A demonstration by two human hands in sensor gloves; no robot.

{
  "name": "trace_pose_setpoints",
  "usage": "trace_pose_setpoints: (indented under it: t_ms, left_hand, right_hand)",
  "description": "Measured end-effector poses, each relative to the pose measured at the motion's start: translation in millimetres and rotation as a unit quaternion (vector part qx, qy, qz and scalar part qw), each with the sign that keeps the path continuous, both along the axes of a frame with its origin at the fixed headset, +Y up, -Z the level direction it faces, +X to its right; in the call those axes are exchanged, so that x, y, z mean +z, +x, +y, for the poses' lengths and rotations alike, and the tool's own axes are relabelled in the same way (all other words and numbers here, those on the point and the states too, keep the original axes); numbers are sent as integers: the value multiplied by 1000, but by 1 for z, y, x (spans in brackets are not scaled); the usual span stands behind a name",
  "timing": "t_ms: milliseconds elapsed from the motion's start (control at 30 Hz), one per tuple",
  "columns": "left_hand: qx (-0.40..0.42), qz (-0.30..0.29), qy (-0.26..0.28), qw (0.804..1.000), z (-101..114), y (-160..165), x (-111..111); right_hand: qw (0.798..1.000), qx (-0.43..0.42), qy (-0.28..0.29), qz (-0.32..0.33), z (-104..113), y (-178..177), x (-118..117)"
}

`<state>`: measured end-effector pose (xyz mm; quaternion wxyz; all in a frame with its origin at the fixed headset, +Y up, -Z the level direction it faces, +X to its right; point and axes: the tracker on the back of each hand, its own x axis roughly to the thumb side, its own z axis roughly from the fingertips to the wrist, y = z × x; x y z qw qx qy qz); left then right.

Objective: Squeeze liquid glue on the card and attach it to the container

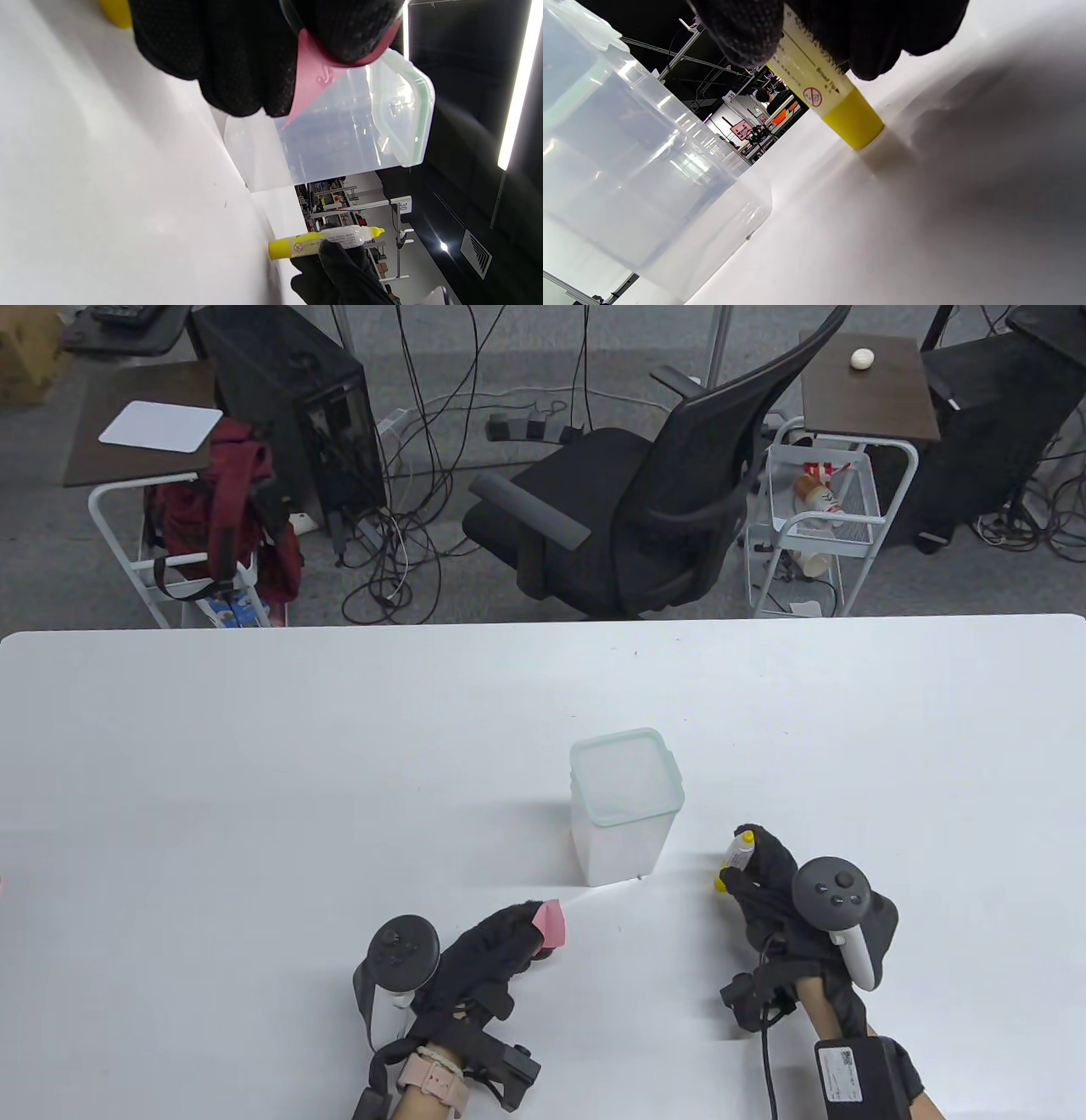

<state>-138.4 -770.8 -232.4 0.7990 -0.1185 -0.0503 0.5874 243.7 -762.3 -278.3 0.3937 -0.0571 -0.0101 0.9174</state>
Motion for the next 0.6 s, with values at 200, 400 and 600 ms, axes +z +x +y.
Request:
trace_pose_setpoints:
  t_ms: [200,400,600]
  left_hand:
    - [3,6,-2,1000,0,-2,1]
    - [-4,9,12,1000,7,-1,1]
    - [-48,61,76,994,51,-1,-2]
  right_hand:
    - [998,40,32,-20,10,15,18]
    - [997,32,47,-56,4,32,36]
    - [996,7,60,-69,5,40,42]
